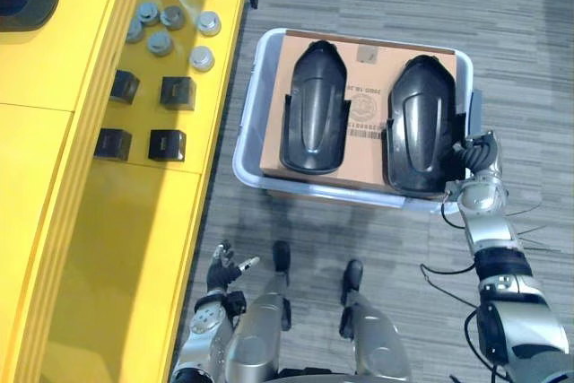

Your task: Walk over and take plastic housings, then place them on the shelf

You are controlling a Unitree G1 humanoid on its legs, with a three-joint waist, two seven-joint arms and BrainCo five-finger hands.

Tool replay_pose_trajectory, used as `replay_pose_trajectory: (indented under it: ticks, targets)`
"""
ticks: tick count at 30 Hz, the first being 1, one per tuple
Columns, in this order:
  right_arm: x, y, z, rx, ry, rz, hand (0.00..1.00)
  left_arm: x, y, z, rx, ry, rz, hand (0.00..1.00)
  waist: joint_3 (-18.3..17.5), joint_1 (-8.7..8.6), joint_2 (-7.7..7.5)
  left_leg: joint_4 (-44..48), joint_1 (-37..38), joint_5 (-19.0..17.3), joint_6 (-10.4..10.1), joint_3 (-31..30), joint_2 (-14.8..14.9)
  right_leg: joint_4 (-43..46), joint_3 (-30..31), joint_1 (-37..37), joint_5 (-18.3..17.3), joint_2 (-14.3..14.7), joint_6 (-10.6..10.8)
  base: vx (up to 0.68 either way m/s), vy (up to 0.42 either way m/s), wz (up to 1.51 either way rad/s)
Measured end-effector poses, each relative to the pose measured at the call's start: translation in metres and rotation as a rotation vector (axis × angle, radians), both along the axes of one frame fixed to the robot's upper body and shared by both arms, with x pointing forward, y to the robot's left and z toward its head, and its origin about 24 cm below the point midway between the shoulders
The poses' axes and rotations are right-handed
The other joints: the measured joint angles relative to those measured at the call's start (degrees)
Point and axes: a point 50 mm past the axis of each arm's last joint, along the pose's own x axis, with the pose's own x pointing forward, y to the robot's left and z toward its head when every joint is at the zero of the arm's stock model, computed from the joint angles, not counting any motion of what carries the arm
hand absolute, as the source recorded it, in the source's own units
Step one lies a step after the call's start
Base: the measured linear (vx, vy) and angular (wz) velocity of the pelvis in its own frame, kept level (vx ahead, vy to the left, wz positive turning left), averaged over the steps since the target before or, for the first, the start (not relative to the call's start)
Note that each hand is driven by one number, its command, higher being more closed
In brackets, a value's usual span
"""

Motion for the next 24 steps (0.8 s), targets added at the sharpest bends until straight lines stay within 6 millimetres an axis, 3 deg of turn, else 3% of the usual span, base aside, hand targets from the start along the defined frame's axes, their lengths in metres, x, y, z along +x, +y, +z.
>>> replay_pose_trajectory:
  ticks: [4, 9, 16, 24]
  targets:
    - [-0.021, 0.015, -0.02, 0.046, 0.007, 0.03, 1.0, 0.001, -0.004, 0.017, -0.004, -0.08, -0.034, 0.0, -3.6, -0.59, -0.29, 0.0, 0.9, -0.5, -0.3, 0.2, 0.4, -0.3, 0.2, 0.9, -0.1, 0.0, 0.0, 0.05, -0.015, -0.02]
    - [-0.028, 0.029, -0.016, 0.057, -0.042, 0.069, 1.0, 0.009, -0.012, 0.047, -0.013, -0.217, -0.069, 0.0, -6.3, -0.49, 0.14, -0.1, 2.2, -1.3, -1.1, 0.0, 0.6, -1.2, 0.0, 2.8, -0.1, 0.3, 0.0, 0.01, -0.005, 0.0]
    - [-0.033, 0.061, 0.017, 0.025, -0.212, 0.17, 1.0, 0.016, -0.023, 0.111, -0.011, -0.501, -0.063, 0.0, -9.5, -0.36, 0.47, -0.1, 3.5, -1.1, -0.8, -0.6, 0.4, -2.1, -0.8, 4.9, -0.3, 0.3, -0.1, 0.04, -0.005, 0.05]
    - [-0.041, 0.105, 0.054, -0.02, -0.389, 0.338, 1.0, 0.027, -0.058, 0.149, -0.081, -0.655, -0.128, 0.0, -11.5, -0.48, 0.55, -0.4, 4.7, -1.1, -0.8, -1.7, 0.1, -2.2, -2.1, 6.7, -0.7, 0.3, -0.1, 0.03, -0.001, 0.07]
